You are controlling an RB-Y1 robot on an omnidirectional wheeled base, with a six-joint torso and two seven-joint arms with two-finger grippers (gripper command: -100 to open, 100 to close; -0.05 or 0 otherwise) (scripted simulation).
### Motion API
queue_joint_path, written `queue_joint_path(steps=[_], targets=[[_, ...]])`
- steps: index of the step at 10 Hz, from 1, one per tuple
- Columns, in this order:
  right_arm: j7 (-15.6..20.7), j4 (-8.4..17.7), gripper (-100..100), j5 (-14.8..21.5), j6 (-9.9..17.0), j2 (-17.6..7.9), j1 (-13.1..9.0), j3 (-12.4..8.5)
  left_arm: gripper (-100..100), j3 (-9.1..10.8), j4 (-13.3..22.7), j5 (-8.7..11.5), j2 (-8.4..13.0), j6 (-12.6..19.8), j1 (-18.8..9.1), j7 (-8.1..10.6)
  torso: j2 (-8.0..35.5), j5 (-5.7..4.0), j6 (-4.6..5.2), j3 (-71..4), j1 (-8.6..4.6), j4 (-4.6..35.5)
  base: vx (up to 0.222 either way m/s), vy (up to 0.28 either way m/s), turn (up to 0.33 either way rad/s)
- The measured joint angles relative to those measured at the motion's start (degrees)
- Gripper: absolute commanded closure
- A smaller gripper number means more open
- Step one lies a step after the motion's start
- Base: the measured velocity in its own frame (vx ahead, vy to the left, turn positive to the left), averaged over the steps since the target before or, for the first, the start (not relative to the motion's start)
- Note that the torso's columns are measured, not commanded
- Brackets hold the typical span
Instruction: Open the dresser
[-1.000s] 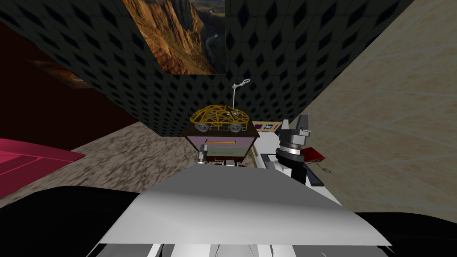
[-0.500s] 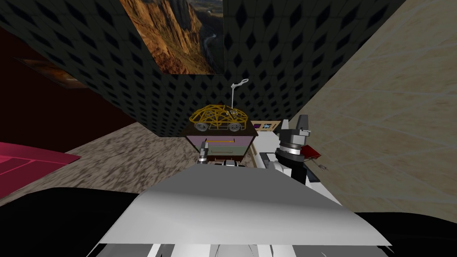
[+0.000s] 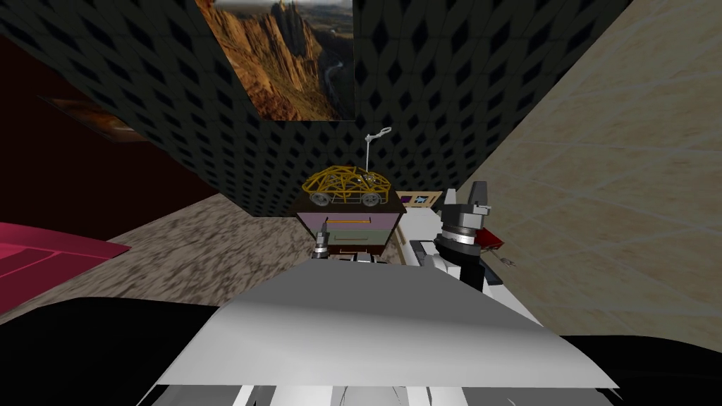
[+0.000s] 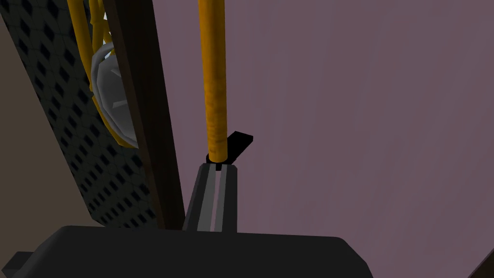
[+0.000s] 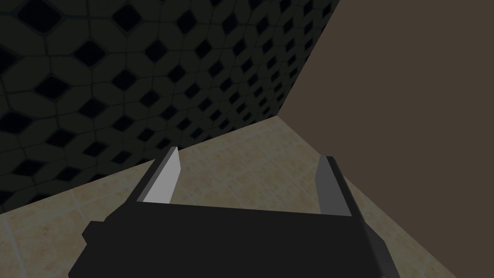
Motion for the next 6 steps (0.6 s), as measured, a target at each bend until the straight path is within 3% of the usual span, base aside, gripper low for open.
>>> queue_joint_path(steps=[4, 5, 6], targets=[[0.0, 0.0, 0, 0.0, 0.0, 0.0, 0.0, 0.0, 100, -1.10, 1.5, -0.7, 0.0, -4.7, 3.7, 0.71, 0.5, -0.05, -0.03, 0.2, -0.09, 0.2, 0.055, -0.004, 0.031], [0.0, 0.0, 0, 0.0, 0.0, 0.0, 0.0, 0.0, -100, -1.13, 1.6, -0.7, 0.0, -5.0, 3.7, 0.71, 0.6, -0.06, -0.02, 0.3, -0.09, 0.2, 0.000, 0.000, 0.000], [0.0, 0.0, 0, 0.0, 0.0, 0.0, 0.0, 0.0, -100, -1.11, 1.8, -0.7, 1.4, -4.7, 3.3, 0.70, 0.6, -0.06, -0.03, 0.3, -0.08, 0.2, -0.026, -0.008, 0.011]])
